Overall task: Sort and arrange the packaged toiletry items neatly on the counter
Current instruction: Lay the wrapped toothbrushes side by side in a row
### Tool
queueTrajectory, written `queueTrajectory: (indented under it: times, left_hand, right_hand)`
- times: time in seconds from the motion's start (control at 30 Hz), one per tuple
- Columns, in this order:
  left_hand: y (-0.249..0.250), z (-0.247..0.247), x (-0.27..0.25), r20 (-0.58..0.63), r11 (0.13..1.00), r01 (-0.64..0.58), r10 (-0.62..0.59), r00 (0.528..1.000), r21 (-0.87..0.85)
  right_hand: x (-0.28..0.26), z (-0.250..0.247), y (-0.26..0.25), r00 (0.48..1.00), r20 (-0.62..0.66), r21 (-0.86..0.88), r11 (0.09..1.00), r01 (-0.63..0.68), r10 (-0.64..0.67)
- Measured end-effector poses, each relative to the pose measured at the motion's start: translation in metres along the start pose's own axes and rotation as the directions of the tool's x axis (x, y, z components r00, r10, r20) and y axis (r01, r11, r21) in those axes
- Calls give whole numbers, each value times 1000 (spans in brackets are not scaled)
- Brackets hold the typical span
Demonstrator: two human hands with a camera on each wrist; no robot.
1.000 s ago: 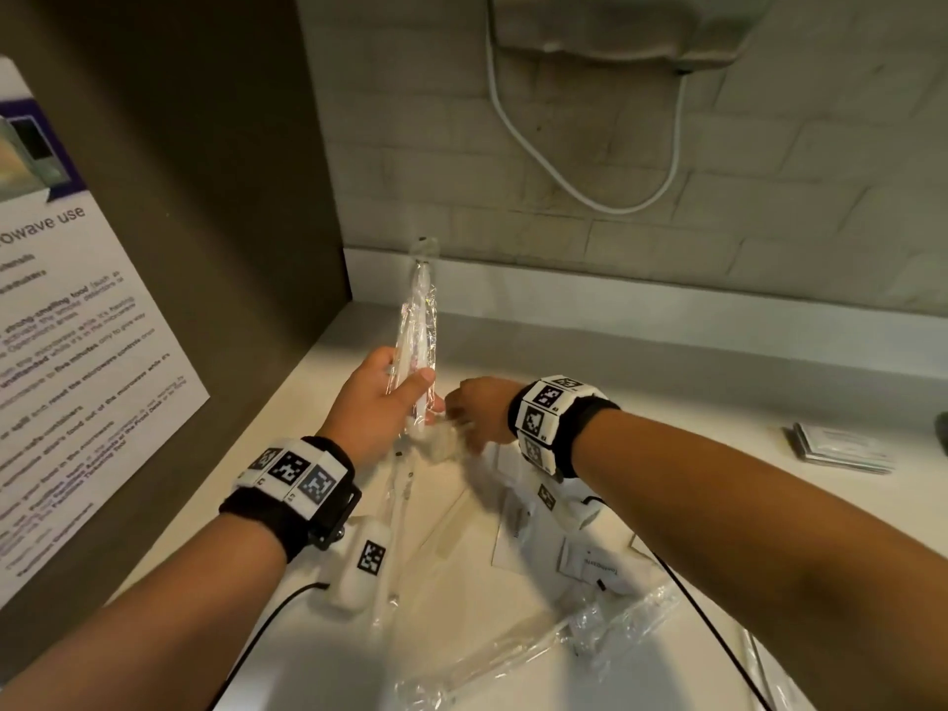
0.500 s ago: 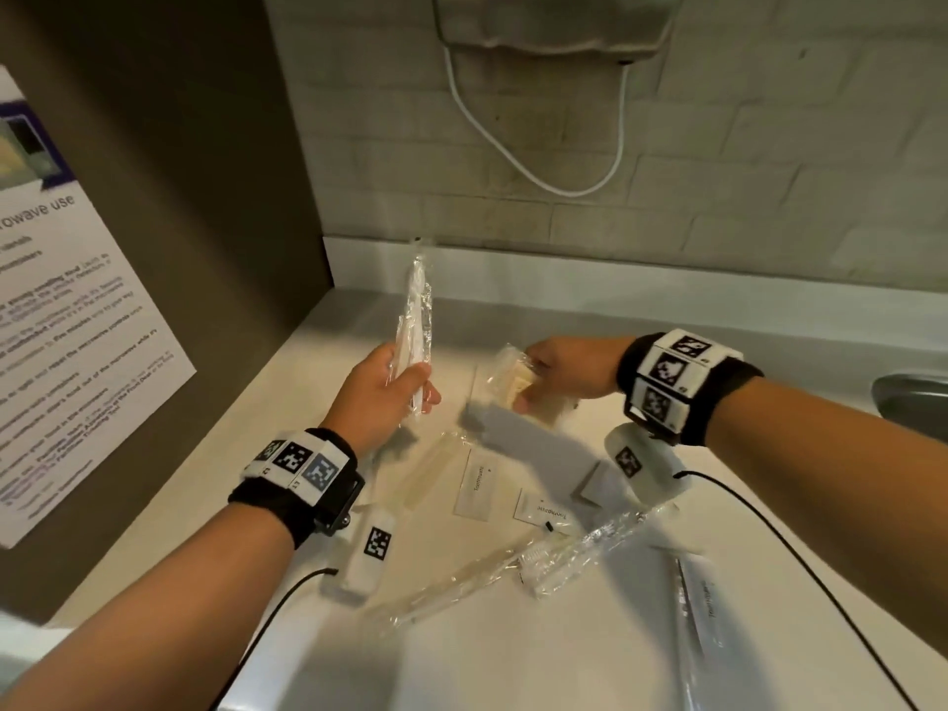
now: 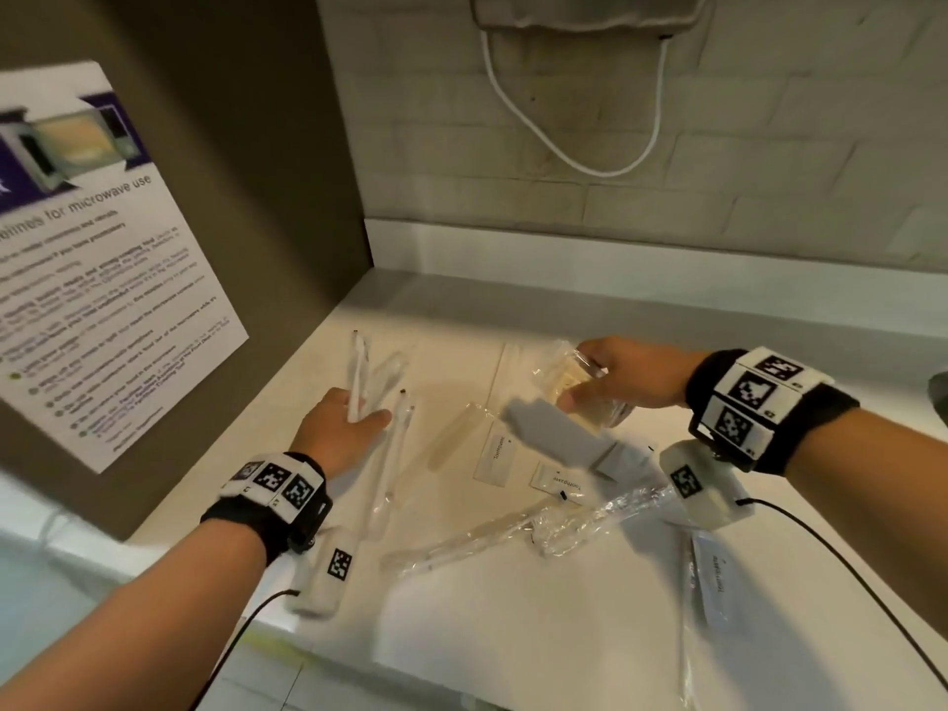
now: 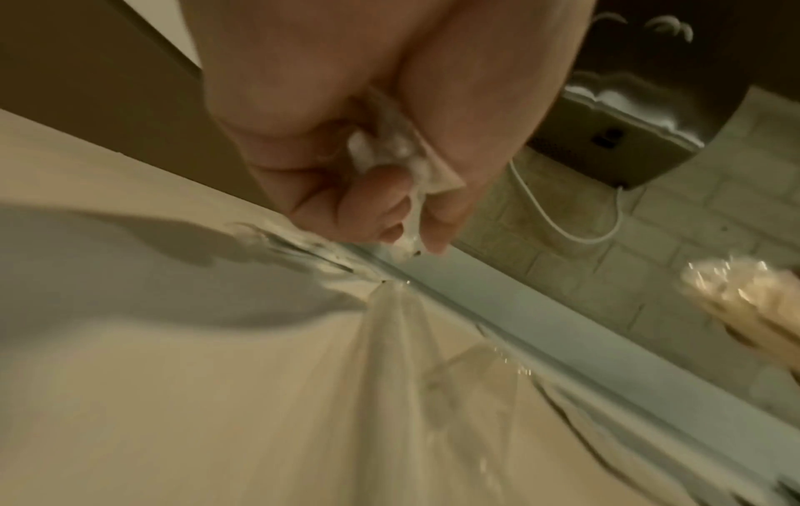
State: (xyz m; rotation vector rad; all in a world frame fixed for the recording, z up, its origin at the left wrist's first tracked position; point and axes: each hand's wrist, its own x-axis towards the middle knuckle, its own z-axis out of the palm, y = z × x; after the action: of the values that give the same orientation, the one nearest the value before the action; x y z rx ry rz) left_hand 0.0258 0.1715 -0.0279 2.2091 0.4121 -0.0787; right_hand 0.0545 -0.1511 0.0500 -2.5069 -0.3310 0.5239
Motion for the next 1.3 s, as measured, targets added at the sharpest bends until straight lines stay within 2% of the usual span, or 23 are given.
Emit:
queueTrajectory:
  times: [0.1, 0.17, 0.37, 0.5, 0.53, 0.6, 0.67, 0.77, 0.83, 0.9, 1.03, 1.2, 1.3]
  left_hand:
    - [-15, 8, -11, 86, 973, 27, -47, 995, 228]
    - [-22, 12, -13, 99, 938, 24, -62, 993, 346]
    - [-15, 4, -17, 93, 915, 3, -45, 995, 403]
    - [14, -1, -24, 158, 936, -140, 93, 983, 323]
    - [25, 2, -29, 188, 951, -179, 133, 973, 254]
    - [45, 12, -40, 264, 983, -179, 165, 950, 30]
    - [62, 30, -49, 332, 983, -174, 184, 925, -59]
    - [70, 62, -59, 450, 945, -309, 231, 863, 108]
    - [64, 78, -62, 534, 881, -406, 228, 814, 243]
    - [55, 85, -63, 586, 840, -444, 197, 786, 313]
    - [38, 78, -61, 588, 819, -415, 121, 800, 396]
    - [31, 58, -70, 593, 708, -422, 5, 805, 566]
    - [28, 49, -71, 589, 697, -430, 14, 808, 573]
  right_hand:
    - [1, 3, -6, 1000, 7, -11, 1000, 12, -12]
    - [1, 4, -10, 1000, 14, -6, 1000, 14, -14]
    - [-6, 2, -14, 1000, 8, -19, 1000, 17, -17]
    - [-13, -5, -10, 1000, -7, -23, 1000, 10, -10]
    - [-16, -8, -8, 1000, -11, -23, 1000, 6, -6]
    - [-20, -12, -3, 1000, -22, -6, 1000, -8, 8]
    - [-27, -17, 3, 999, -25, -8, 1000, -26, 26]
    - [-42, -24, 16, 997, -62, -47, 998, -53, 50]
    - [-52, -27, 25, 993, -93, -64, 995, -80, 73]
    - [-62, -29, 33, 989, -108, -64, 992, -107, 100]
    - [-77, -24, 47, 983, -113, -126, 980, -156, 142]
    - [-80, -15, 49, 985, -98, -89, 985, -147, 139]
    - [-77, -13, 41, 988, -105, -125, 984, -128, 115]
